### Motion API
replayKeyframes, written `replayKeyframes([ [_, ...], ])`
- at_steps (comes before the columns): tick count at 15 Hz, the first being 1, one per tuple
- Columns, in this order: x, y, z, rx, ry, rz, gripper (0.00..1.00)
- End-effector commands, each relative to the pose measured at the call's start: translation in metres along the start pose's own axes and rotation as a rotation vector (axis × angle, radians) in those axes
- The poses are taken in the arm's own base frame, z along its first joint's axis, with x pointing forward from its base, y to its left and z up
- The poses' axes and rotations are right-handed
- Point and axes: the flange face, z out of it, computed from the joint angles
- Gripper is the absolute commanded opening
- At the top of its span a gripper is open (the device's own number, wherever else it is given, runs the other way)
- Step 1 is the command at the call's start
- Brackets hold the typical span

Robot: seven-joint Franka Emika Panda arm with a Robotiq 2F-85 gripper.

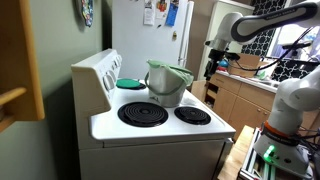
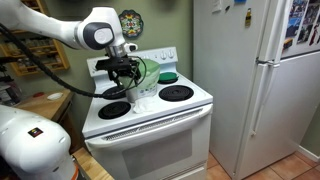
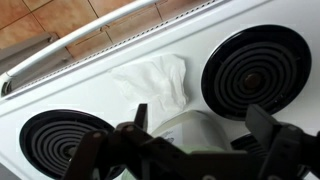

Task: Use the piece of tissue to wipe the oven handle

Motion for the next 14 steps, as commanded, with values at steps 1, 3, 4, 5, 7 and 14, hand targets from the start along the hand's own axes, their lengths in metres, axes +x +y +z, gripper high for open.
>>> replayKeyframes([
  [1, -0.004, 0.002, 0.006, 0.006, -0.002, -0.023, 1.0],
  [3, -0.007, 0.002, 0.011, 0.01, -0.003, -0.041, 1.0],
  [4, -0.007, 0.002, 0.011, 0.01, -0.003, -0.045, 1.0],
  [5, -0.006, 0.001, 0.011, 0.01, -0.002, -0.047, 1.0],
  [7, -0.006, 0.0, 0.011, 0.01, -0.001, -0.05, 1.0],
  [14, -0.001, 0.02, 0.057, 0.012, 0.063, -0.232, 1.0],
])
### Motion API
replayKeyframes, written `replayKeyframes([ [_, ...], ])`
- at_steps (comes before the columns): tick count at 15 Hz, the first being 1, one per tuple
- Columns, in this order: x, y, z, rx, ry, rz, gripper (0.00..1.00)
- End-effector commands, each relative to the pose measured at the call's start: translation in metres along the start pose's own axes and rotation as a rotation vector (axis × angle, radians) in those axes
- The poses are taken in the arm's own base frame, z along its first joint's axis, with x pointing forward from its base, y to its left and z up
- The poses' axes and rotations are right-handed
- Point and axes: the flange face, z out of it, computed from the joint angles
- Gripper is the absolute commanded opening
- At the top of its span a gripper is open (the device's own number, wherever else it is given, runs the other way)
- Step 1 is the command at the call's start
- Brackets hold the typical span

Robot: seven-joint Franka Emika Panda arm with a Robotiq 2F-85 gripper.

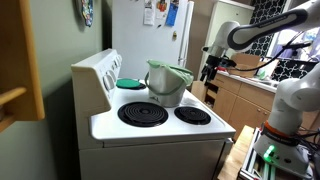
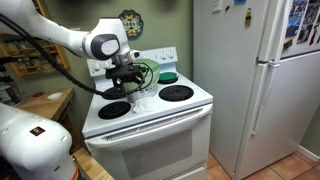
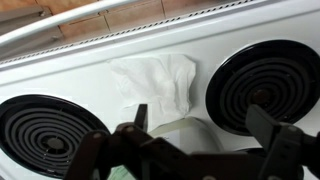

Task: Use the piece of tissue to wipe the oven handle

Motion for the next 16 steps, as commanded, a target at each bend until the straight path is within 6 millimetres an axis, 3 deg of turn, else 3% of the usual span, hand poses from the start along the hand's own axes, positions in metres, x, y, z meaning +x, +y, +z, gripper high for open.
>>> replayKeyframes([
  [1, -0.002, 0.011, 0.03, -0.008, 0.041, -0.08, 1.0],
  [9, -0.005, 0.026, 0.092, 0.003, 0.031, -0.14, 1.0],
  [16, 0.001, 0.02, 0.13, 0.021, 0.059, -0.114, 1.0],
])
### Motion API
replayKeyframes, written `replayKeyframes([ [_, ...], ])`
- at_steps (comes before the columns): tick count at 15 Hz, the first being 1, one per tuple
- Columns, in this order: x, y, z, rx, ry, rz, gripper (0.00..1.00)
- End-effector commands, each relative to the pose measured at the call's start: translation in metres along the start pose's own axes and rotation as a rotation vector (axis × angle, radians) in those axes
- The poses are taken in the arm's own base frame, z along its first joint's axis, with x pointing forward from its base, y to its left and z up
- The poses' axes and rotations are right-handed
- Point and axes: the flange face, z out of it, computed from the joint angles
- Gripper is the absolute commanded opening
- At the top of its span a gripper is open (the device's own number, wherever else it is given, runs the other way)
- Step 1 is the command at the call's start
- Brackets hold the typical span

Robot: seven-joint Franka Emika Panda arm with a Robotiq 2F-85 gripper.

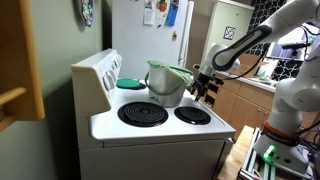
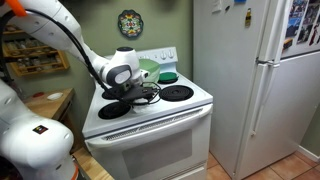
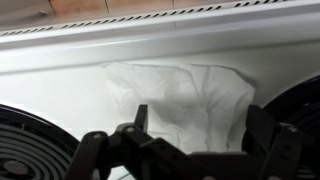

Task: Use the piece of tissue to wipe the oven handle

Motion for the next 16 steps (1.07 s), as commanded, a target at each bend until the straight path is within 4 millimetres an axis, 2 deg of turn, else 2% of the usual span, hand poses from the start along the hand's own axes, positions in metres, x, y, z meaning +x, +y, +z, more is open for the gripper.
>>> replayKeyframes([
  [1, 0.001, -0.003, 0.021, 0.017, 0.001, 0.0, 0.94],
  [3, -0.001, -0.004, 0.027, 0.019, -0.006, 0.0, 0.68],
  [4, -0.001, -0.004, 0.03, 0.023, -0.009, 0.001, 0.58],
  [6, -0.002, -0.004, 0.033, 0.023, -0.011, 0.002, 0.42],
  [10, -0.001, 0.001, 0.026, -0.005, -0.006, -0.001, 0.13],
  [13, -0.004, 0.011, 0.009, -0.057, -0.018, 0.002, 0.02],
  [14, -0.007, 0.016, 0.004, -0.078, -0.041, 0.003, 0.01],
  [16, -0.02, 0.032, -0.005, -0.175, -0.103, 0.012, 0.04],
])
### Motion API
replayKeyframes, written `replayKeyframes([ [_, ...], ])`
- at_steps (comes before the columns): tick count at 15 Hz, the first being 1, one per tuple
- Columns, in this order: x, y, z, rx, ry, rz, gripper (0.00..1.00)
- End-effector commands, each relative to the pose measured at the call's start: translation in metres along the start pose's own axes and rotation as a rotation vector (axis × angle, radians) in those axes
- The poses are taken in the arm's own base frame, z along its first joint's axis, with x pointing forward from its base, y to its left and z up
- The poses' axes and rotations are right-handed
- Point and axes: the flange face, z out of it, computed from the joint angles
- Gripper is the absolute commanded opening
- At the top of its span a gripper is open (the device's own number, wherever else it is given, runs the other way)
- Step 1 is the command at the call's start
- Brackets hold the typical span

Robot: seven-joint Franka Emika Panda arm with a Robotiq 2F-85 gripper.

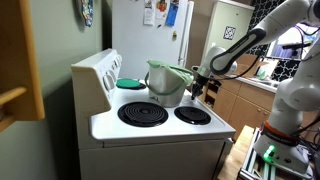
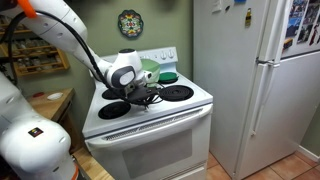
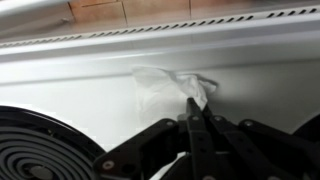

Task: Use the piece of tissue to wipe the oven handle

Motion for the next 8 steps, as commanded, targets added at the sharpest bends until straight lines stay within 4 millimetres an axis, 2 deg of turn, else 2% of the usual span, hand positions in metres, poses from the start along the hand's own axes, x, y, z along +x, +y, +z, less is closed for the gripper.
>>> replayKeyframes([
  [1, -0.023, 0.023, -0.019, -0.145, -0.091, 0.034, 0.05],
  [4, -0.046, 0.045, -0.034, -0.277, -0.18, 0.094, 0.05],
  [6, -0.057, 0.056, -0.035, -0.315, -0.217, 0.137, 0.03],
  [8, -0.053, 0.055, -0.034, -0.299, -0.189, 0.122, 0.04],
])
